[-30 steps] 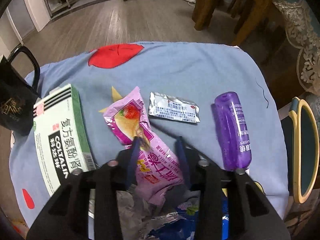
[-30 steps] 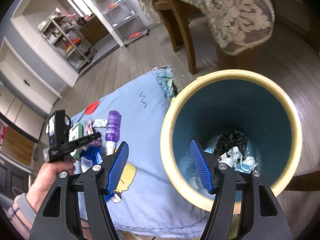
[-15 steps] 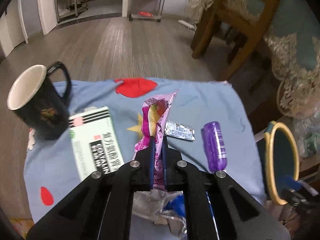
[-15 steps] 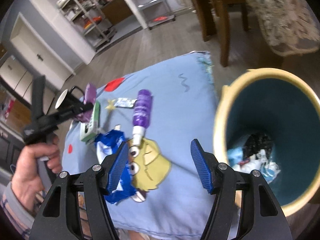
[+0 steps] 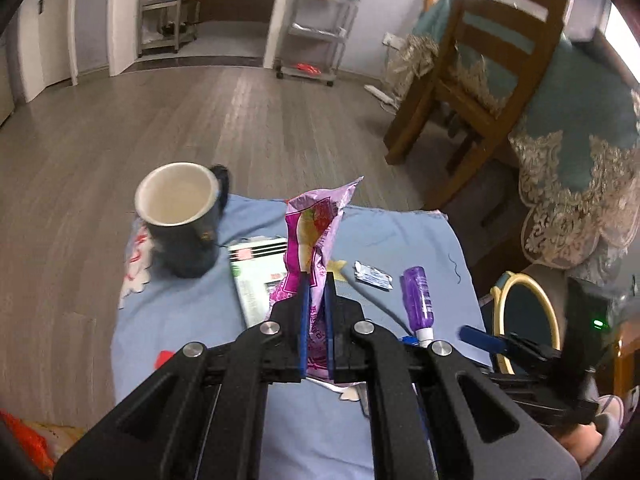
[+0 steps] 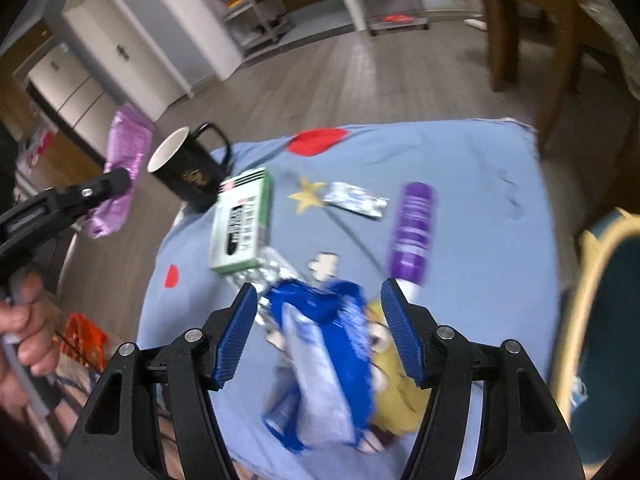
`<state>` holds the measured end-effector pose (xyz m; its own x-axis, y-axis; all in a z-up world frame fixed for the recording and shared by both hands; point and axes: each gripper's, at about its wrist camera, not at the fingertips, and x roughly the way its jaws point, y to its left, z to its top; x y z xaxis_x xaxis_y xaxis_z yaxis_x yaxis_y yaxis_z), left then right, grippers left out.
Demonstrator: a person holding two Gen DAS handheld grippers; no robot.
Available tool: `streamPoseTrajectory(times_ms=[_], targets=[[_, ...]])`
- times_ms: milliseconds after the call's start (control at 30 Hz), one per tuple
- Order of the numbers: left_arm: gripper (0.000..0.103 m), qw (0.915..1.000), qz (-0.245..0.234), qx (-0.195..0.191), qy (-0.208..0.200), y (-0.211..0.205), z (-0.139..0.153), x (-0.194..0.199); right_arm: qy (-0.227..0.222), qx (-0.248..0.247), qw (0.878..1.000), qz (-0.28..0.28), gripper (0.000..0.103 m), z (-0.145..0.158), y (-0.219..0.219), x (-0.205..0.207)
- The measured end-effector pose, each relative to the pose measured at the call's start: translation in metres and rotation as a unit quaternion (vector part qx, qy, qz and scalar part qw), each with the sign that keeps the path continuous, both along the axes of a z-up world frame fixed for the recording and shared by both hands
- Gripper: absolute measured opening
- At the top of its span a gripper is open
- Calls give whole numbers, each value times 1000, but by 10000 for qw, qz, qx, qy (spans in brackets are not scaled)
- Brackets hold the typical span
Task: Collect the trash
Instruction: 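Grasp the white-green COLTALIN medicine box with the right gripper, then carry the pink wrapper and the COLTALIN box in both grippers over the bin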
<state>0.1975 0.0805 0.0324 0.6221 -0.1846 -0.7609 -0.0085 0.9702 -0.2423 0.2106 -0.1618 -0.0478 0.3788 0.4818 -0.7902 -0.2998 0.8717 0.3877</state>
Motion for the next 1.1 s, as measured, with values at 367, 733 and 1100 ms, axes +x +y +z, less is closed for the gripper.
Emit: streamPoseTrajectory(times_ms=[367, 733, 1100], targets=[[5, 9918, 1061, -685, -174, 70, -3, -20, 82, -448, 9974, 552, 79, -21, 120, 38], [5, 9874, 1100, -1071, -388, 79, 1, -21, 139, -1400, 9883, 592, 86, -64, 180, 53], [5, 9904, 912, -957, -394, 64, 1, -12, -135, -1009, 9936, 489, 73, -50, 152, 46]])
